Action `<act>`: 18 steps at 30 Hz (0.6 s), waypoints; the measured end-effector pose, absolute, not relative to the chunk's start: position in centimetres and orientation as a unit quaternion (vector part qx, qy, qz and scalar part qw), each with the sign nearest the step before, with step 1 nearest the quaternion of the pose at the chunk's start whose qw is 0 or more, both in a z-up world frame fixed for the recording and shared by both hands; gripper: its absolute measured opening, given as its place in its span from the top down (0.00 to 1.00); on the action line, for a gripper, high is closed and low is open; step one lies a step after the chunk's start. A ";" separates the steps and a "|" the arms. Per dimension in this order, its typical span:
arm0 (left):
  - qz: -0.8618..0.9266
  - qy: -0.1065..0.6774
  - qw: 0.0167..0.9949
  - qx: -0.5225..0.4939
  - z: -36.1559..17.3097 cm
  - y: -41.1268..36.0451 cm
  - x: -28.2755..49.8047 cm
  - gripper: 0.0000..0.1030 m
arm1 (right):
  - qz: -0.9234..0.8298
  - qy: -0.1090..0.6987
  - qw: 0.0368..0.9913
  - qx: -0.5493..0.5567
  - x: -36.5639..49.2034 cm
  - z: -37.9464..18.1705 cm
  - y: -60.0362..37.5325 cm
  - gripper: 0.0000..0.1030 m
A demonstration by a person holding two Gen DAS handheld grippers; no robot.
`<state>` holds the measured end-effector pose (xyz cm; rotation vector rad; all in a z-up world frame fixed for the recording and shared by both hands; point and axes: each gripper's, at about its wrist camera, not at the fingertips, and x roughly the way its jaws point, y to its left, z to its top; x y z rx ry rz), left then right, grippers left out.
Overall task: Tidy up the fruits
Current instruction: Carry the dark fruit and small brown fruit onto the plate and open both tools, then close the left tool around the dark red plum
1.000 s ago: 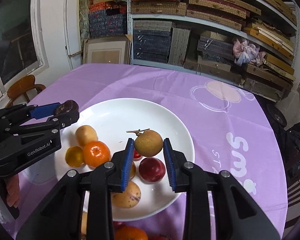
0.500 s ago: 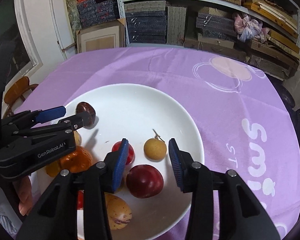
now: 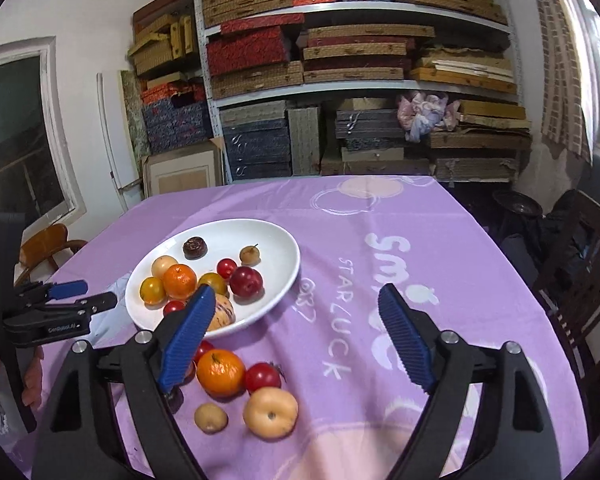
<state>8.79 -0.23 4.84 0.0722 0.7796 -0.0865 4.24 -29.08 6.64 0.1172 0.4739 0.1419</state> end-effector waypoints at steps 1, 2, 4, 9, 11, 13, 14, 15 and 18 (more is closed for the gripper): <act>-0.045 0.381 0.923 0.036 4.4 -0.4 7.8 0.32 | 0.061 0.227 0.970 0.063 3.2 5.9 -29.6 0.17; -0.045 0.382 0.922 0.039 4.0 -0.6 7.0 0.32 | 0.053 0.218 0.972 0.067 2.3 5.2 -30.1 0.16; -0.047 0.382 0.922 0.040 3.3 -1.0 5.8 0.32 | 0.035 0.213 0.974 0.063 1.3 4.0 -30.5 0.15; -0.056 0.384 0.921 0.048 2.0 -2.3 5.0 0.32 | 0.039 0.229 0.969 0.082 2.0 3.2 -31.5 0.15; -0.060 0.384 0.920 0.050 1.6 -2.5 5.1 0.32 | 0.037 0.227 0.969 0.088 2.0 3.2 -31.7 0.15; -0.064 0.384 0.920 0.050 1.3 -2.8 5.3 0.32 | 0.037 0.229 0.969 0.088 2.2 3.2 -31.7 0.14; -0.064 0.384 0.920 0.051 1.2 -2.9 5.5 0.32 | 0.038 0.231 0.968 0.087 2.2 3.1 -31.6 0.14; -0.065 0.385 0.919 0.051 1.1 -3.0 5.5 0.31 | 0.038 0.232 0.968 0.086 2.4 3.2 -31.5 0.14; -0.069 0.388 0.918 0.053 0.6 -3.4 5.8 0.28 | 0.039 0.233 0.968 0.080 2.5 3.2 -31.2 0.14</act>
